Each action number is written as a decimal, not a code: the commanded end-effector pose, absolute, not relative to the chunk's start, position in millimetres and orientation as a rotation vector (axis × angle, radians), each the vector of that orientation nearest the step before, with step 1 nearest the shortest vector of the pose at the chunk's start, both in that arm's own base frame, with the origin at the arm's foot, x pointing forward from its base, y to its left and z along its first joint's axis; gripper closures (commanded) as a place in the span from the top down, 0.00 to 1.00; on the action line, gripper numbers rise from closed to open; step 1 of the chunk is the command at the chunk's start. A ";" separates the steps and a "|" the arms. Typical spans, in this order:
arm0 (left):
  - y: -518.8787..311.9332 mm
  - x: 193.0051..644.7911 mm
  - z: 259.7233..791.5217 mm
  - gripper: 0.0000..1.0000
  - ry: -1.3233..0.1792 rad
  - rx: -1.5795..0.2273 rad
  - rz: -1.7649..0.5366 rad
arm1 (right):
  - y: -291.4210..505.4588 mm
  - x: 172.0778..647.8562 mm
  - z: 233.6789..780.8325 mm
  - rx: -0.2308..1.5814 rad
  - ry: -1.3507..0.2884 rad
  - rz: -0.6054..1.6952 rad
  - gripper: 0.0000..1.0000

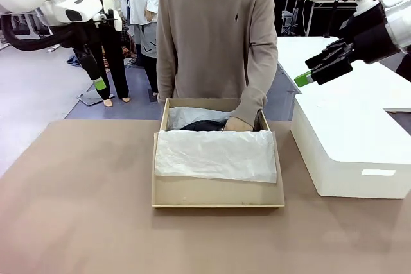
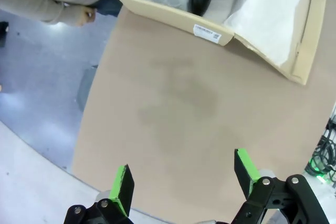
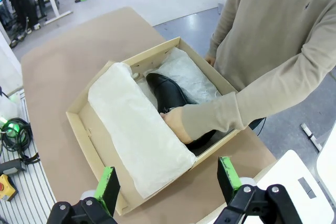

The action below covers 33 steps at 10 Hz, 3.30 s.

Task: Pack the shoes into the box.
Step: Close the Shoes Box.

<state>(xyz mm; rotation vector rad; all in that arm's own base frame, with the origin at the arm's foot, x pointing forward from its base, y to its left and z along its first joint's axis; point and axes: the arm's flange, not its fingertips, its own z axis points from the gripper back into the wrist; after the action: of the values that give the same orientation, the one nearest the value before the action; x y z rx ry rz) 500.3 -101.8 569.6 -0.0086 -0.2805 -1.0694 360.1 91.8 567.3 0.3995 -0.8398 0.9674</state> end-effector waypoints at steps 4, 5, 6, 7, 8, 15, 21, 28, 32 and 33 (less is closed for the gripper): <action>-100.0 508.6 561.8 1.00 -0.246 -0.047 -1.182 | 91.1 364.2 566.2 0.418 -0.858 0.986 1.00; -95.4 514.7 556.5 1.00 -0.239 -0.086 -1.277 | 91.1 364.2 566.2 0.418 -0.858 0.986 1.00; -90.6 523.8 549.9 1.00 -0.266 -0.152 -1.435 | 91.1 364.2 566.2 0.418 -0.858 0.986 1.00; -88.7 527.2 546.9 1.00 -0.289 -0.189 -1.497 | 91.1 364.2 566.2 0.418 -0.858 0.986 1.00; -87.8 529.6 543.0 1.00 -0.317 -0.215 -1.586 | 91.1 364.2 566.2 0.418 -0.858 0.986 1.00; -89.4 545.4 518.2 0.00 -0.332 -0.366 -1.662 | 91.1 364.2 566.2 0.418 -0.858 0.986 1.00; -93.9 549.4 516.8 0.00 -0.315 -0.437 -1.529 | 91.1 364.2 566.2 0.418 -0.858 0.986 1.00; -96.5 546.3 512.5 0.00 -0.297 -0.402 -1.526 | 91.1 364.2 566.2 0.418 -0.858 0.986 1.00; -96.0 572.8 471.3 0.00 -0.270 -0.655 -1.436 | 91.1 364.2 566.2 0.418 -0.858 0.986 1.00; -95.7 575.8 456.6 0.00 -0.260 -0.691 -1.421 | 91.1 364.2 566.2 0.418 -0.858 0.986 1.00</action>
<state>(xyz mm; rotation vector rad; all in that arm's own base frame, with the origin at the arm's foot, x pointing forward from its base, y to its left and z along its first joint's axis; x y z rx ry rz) 567.0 -96.9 456.4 -0.6305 -0.2498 -1.4371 360.1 91.8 567.3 0.3994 -0.8398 0.9673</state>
